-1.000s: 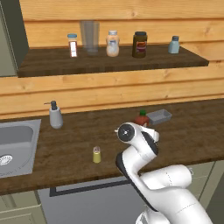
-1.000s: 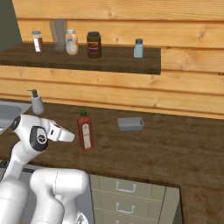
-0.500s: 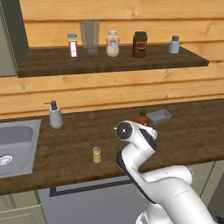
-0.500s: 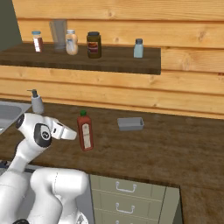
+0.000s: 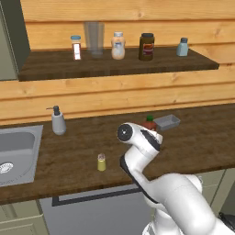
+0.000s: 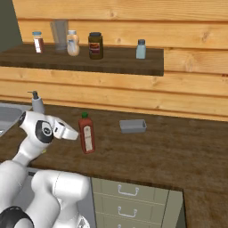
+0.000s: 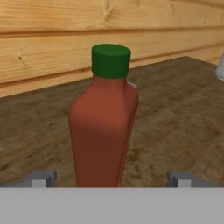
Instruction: Put the shaker and condiment bottle from the counter next to their counterparts in the cabinet.
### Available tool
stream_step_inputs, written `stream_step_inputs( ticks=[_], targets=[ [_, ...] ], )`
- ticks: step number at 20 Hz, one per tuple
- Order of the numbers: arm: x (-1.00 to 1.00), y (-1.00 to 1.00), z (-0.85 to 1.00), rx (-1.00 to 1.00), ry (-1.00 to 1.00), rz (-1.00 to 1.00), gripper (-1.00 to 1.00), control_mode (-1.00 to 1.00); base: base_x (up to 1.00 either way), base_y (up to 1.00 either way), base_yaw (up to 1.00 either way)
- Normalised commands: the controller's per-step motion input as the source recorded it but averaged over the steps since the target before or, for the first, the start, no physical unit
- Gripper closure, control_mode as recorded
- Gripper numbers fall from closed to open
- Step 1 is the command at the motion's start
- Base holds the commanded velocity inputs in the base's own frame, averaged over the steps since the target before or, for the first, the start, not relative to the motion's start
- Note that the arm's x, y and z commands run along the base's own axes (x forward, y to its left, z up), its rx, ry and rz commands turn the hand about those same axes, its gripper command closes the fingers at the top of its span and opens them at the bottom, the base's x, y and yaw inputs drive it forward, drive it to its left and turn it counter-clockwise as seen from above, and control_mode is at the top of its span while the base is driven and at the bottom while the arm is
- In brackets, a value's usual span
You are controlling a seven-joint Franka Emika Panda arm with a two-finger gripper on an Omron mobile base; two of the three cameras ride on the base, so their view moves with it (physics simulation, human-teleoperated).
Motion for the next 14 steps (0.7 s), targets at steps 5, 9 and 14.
stream_step_inputs(
  ticks=[5, 9, 14],
  targets=[
    [0.08, -0.03, -0.03, 0.01, -0.02, -0.07, -1.0, -1.0, 0.0, 0.0, 0.0],
    [0.03, 0.0, -0.08, 0.0, -0.01, -0.04, -1.0, -1.0, 0.0, 0.0, 0.0],
    [0.1, 0.0, 0.0, 0.0, -0.01, -0.04, -1.0, -1.0, 0.0, 0.0, 0.0]
  ],
)
